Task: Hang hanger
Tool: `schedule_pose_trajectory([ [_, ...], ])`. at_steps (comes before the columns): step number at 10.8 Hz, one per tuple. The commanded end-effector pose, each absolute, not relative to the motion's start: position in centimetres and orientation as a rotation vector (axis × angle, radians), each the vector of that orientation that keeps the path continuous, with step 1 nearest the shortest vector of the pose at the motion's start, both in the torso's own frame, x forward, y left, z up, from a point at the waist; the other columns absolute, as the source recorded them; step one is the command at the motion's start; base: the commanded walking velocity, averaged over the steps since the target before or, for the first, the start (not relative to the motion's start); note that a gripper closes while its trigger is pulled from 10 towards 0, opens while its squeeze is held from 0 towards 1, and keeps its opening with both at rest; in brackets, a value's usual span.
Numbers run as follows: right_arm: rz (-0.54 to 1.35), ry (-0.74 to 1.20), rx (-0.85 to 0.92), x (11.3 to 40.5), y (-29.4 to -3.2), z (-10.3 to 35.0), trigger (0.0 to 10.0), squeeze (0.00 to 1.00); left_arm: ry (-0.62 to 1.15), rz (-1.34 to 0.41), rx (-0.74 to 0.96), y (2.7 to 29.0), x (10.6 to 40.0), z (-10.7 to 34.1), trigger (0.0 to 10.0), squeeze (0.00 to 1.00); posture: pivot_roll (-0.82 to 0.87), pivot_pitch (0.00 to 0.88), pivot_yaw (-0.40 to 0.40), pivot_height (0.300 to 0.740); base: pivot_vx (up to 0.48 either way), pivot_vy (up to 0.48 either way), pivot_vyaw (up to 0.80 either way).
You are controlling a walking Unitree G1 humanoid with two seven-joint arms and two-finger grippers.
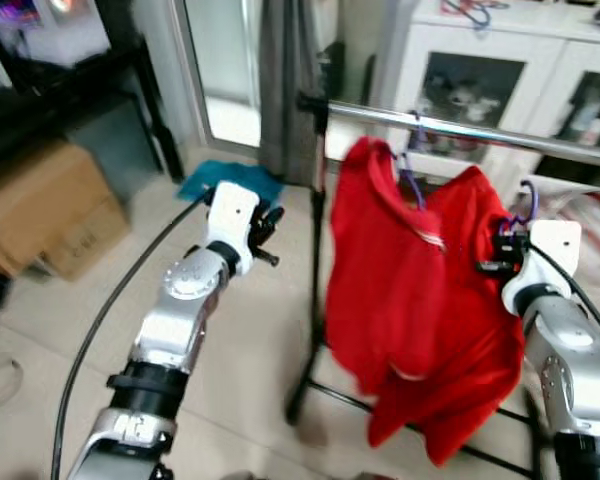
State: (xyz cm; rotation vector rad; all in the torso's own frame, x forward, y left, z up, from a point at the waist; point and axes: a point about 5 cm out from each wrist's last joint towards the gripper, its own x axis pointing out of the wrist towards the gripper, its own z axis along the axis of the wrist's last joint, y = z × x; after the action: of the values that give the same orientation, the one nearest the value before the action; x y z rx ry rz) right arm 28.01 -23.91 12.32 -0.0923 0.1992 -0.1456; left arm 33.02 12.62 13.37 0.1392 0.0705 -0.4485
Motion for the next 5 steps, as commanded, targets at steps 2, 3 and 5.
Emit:
schedule_pose_trajectory([
  [2,-0.132,0.159,-0.071,28.1,-23.4,13.1,10.0,0.00,0.056,-0.450,0.134,12.6,33.1,13.7,10.0,0.00,0.00,0.000,0.026,0.740,0.000,-0.240,0.00],
  [3,-0.101,0.150,-0.050,28.1,-22.8,13.1,10.0,0.00,0.037,-0.454,0.141,12.5,33.1,13.9,10.0,0.00,0.00,0.000,0.024,0.740,0.000,0.000,0.00],
  [5,-0.042,0.148,-0.044,28.2,-21.2,12.9,10.0,0.00,0.040,-0.459,0.120,12.8,33.2,13.9,10.0,0.00,0.01,0.000,0.019,0.740,0.000,0.000,0.00],
])
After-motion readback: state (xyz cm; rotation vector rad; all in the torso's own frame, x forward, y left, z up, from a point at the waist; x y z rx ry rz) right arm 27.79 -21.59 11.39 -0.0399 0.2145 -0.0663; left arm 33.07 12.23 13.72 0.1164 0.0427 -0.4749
